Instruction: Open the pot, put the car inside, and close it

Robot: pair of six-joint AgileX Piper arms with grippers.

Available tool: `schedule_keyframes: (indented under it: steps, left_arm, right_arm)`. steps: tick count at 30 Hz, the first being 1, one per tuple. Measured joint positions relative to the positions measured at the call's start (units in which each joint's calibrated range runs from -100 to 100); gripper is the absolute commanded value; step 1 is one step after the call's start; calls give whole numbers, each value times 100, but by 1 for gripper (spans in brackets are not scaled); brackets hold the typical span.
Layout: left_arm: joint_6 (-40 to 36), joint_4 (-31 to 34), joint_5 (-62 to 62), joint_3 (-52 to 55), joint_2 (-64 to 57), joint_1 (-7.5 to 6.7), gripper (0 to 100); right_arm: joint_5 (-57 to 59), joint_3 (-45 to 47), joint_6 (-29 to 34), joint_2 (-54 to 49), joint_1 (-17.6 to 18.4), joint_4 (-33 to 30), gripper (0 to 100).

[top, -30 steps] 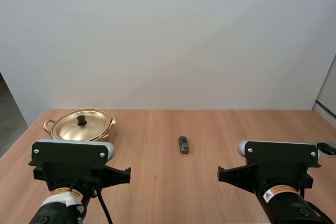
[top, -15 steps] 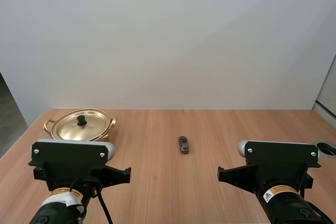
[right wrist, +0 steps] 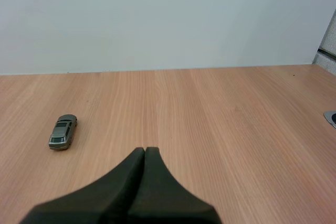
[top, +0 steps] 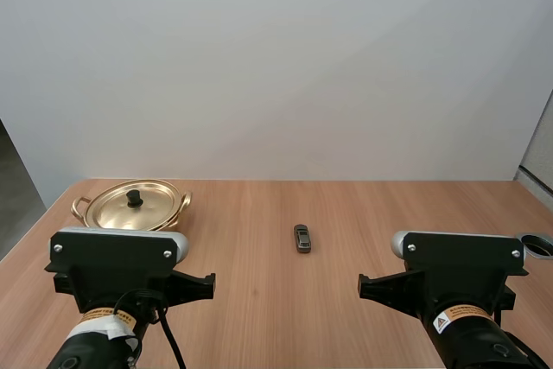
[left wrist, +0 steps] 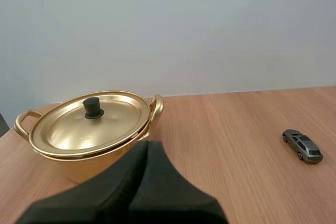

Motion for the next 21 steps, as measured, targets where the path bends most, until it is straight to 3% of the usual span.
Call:
schedule_keyframes:
  steps: [4,9,13,17,21]
  left_arm:
    - [286,331,-295,0,0,0,0]
    - [747,1180,-1584,0,0,0,0]
    - [684,1698,-2331,-424,0,0,0]
    - [221,1713,-2339,-1183,0,0,0]
    - [-186,1419,-1536,-2022,377,0,0]
  right_arm:
    - [-613,0,-10,0,0,-257,0]
    - [-1916,-131,37,0,0,-1117,0]
    - [-2956,-732,37,0,0,-1757,0]
    - [-3295,-1539,37,97,0,-1967,0]
    - [-2899,-2339,-3,765,0,-1698,0]
